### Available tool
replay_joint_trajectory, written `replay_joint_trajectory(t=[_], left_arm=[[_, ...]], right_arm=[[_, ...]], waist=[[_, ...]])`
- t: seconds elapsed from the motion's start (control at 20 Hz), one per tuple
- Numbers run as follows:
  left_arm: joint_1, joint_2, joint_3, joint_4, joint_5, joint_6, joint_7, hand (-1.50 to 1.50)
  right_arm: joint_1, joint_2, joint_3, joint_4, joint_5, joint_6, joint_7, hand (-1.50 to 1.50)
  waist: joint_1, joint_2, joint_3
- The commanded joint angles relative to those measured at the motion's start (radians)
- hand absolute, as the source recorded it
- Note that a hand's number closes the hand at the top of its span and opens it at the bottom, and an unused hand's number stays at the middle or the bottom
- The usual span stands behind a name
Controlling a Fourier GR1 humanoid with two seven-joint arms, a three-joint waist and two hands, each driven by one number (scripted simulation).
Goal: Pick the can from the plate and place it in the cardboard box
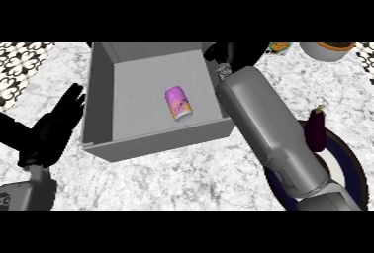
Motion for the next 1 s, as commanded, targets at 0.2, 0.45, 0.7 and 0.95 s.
replay_joint_trajectory(t=[0.2, 0.45, 0.7, 0.95], left_arm=[[0.035, 0.009, 0.026, -0.006, -0.003, 0.016, -0.002, 0.00], [0.054, 0.011, 0.027, -0.017, 0.007, 0.007, 0.009, 0.00], [0.049, 0.030, 0.055, -0.022, 0.021, 0.004, 0.012, 0.00], [0.073, 0.016, 0.044, -0.031, 0.012, 0.005, -0.005, 0.00]], right_arm=[[0.103, 0.014, -0.004, -0.161, 0.105, -0.290, 0.289, -1.50], [0.211, 0.014, 0.053, -0.296, 0.140, -0.315, 0.307, -1.50], [0.370, 0.014, 0.155, -0.454, 0.145, -0.325, 0.308, -1.50], [0.507, 0.014, 0.219, -0.551, 0.186, -0.299, 0.308, -1.50]], waist=[[-0.040, -0.015, 0.000], [-0.055, -0.021, 0.000], [-0.078, -0.020, 0.000], [-0.078, -0.018, -0.001]])
